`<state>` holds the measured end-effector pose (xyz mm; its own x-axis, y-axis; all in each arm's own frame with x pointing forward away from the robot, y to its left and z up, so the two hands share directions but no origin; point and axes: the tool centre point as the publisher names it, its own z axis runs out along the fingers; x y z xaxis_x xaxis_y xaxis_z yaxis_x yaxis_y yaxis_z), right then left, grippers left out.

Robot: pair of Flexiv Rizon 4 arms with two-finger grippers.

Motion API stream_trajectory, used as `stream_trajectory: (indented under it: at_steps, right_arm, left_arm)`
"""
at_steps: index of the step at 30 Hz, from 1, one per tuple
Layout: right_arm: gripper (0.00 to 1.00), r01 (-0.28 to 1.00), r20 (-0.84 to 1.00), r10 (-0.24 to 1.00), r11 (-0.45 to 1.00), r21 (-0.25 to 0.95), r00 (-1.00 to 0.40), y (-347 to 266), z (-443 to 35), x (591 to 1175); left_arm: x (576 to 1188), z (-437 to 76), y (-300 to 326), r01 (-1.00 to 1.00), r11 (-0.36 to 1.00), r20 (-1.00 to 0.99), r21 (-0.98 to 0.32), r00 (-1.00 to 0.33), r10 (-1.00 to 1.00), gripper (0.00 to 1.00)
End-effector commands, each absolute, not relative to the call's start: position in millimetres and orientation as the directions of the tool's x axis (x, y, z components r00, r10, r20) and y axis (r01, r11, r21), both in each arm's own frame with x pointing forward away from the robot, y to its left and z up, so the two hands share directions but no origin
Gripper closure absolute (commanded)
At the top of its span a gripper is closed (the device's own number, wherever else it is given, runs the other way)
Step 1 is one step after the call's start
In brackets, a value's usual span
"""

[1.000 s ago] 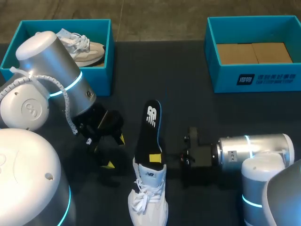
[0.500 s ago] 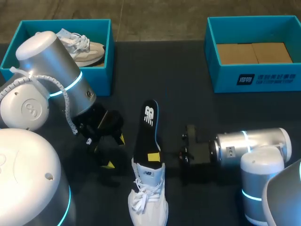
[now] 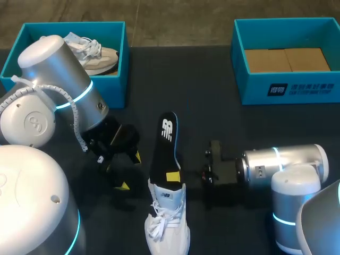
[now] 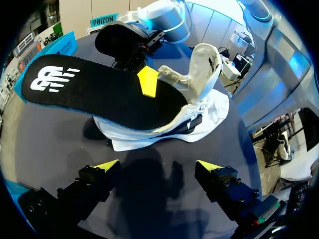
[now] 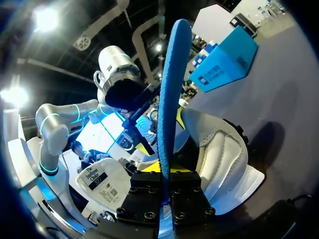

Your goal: Take the shoe out of the shoebox, open the shoe tongue, remove and reinsert the insole, then place the shoe into the shoebox

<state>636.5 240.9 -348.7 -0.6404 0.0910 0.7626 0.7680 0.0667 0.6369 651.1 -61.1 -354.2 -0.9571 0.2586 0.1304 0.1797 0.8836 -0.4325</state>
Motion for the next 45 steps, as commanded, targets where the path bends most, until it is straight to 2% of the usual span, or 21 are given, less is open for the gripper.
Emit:
stream_trajectory:
  at_steps: [1,13,17,23,26,45]
  right_arm:
    - [0.96,0.766,0.76,0.097,0.06,0.64,-0.643,243,-349,634]
    - [0.96,0.737,0.73,0.104,0.064,0.672,-0.675,245,-338,636]
    - [0.89,0.736,0.728,0.106,0.068,0.674,-0.677,246,-337,639]
    - [0.87,0.738,0.731,0.103,0.064,0.672,-0.674,244,-340,641]
    - [0.82,0.735,0.728,0.104,0.06,0.676,-0.678,244,-340,640]
    - [0.74,0.675,0.67,0.084,0.092,0.732,-0.738,252,-323,652]
  left_arm:
    - [651,-355,-61,0.18,0.884,0.129,-0.432,-0.957,0.258,0.0]
    - [651,-355,-61,0.18,0.884,0.129,-0.432,-0.957,0.258,0.0]
    - [651,-355,-61,0.18,0.884,0.129,-0.432,-0.957,0.258,0.0]
    - [651,-355,-61,0.18,0.884,0.129,-0.432,-0.957,0.258,0.0]
    - [651,-355,-61,0.18,0.884,0.129,-0.432,-0.957,0.258,0.0]
    - [651,-355,-61,0.18,0.884,0.129,-0.432,-0.957,0.258,0.0]
